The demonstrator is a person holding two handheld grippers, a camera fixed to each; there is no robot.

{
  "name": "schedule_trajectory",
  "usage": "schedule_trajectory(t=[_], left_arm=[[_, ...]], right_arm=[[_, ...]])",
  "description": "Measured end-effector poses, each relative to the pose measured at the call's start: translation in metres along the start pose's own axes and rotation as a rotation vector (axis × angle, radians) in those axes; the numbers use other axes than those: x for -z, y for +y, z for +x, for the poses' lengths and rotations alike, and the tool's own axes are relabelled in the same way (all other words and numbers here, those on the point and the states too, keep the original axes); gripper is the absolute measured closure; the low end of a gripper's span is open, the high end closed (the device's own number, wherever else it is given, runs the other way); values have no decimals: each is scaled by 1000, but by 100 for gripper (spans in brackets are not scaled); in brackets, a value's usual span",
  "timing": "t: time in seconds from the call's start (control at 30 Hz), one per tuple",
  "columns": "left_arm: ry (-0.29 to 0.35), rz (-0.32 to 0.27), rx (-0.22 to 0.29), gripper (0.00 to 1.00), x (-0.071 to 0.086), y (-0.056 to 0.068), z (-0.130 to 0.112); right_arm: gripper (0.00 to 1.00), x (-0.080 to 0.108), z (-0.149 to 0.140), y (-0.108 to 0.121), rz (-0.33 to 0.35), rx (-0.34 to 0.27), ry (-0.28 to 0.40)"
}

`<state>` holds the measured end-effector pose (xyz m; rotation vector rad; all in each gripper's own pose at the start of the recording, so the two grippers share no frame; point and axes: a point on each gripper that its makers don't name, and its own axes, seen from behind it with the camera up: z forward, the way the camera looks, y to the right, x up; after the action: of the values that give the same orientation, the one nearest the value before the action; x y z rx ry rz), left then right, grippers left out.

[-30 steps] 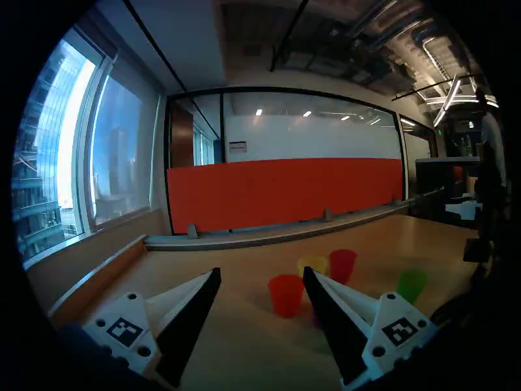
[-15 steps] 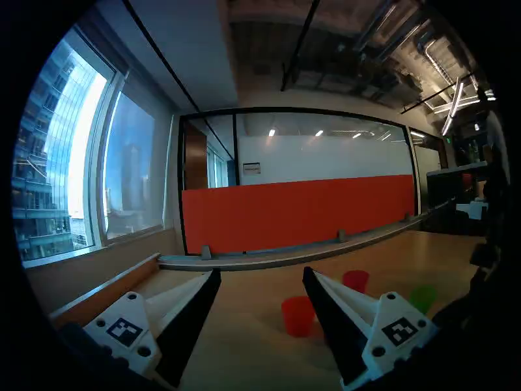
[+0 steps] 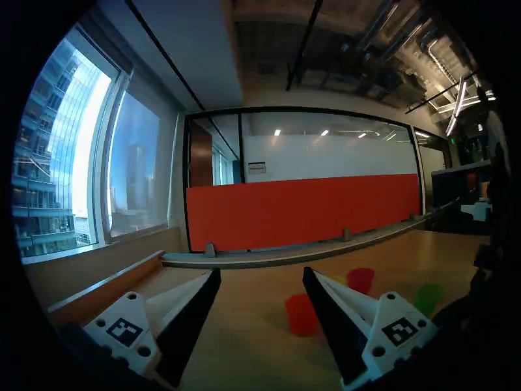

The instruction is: Pour water

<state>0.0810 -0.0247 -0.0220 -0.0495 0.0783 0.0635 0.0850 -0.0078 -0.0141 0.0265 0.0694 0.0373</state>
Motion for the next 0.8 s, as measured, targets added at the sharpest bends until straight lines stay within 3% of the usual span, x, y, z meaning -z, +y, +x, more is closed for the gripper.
schedule_trajectory(t=[0.57,0.8], left_arm=[[26,30,-1,7,-9,2,-6],[36,53,-5,7,-12,1,-8]], right_arm=[[0,-2,-8,-8,-4,-15,-18],[0,-4,-4,-9,-8,8,-18]])
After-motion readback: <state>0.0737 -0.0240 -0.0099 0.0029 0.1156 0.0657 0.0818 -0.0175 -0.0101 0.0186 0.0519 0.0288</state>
